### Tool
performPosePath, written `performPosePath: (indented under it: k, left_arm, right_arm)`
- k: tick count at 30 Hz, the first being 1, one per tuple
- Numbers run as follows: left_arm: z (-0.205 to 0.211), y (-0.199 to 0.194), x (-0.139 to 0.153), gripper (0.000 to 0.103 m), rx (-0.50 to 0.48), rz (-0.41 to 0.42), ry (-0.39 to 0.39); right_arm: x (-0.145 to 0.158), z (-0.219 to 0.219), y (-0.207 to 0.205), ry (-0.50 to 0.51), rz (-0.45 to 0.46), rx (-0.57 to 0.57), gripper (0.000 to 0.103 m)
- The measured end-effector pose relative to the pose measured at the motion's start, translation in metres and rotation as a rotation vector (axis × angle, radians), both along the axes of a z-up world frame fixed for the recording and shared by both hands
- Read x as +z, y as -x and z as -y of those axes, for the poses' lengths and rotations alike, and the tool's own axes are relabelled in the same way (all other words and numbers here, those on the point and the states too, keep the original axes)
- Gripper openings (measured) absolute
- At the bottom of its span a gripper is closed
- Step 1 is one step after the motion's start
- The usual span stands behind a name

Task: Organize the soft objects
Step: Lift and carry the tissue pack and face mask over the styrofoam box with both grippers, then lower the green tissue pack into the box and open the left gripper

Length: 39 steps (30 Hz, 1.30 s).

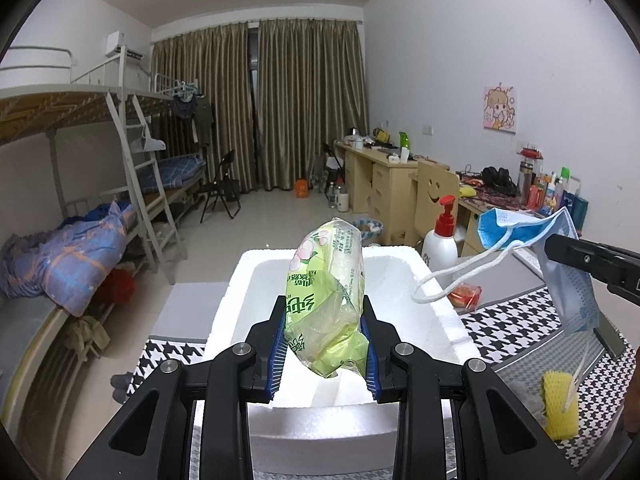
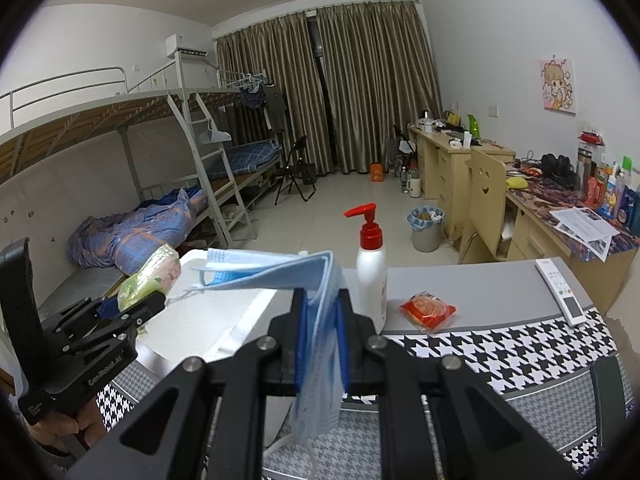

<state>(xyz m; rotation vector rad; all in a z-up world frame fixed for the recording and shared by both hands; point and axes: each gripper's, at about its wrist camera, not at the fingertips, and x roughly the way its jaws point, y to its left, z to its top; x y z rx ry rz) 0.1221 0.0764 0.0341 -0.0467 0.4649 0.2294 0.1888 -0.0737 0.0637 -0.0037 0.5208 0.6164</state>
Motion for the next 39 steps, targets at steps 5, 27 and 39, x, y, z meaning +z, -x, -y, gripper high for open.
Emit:
performPosePath:
  k: [5,27,39]
  left_arm:
    - [-0.005,-0.004,-0.004,0.034,-0.005,-0.013,0.008]
    - [-0.016,-0.011,-0.010,0.091,-0.015,-0.027,0.010]
    - [-0.027,0.004,-0.001,0.102,0.019,0.016,0.002]
  right_arm:
    - [-0.001,0.000,0.000,0.006,0.000,-0.009,0.017]
    - [-0.003,-0.001,-0.004,0.030,0.004,-0.035,0.017]
    - [0.004,-0.014,-0.002,0.037,0.004,-0.019,0.017]
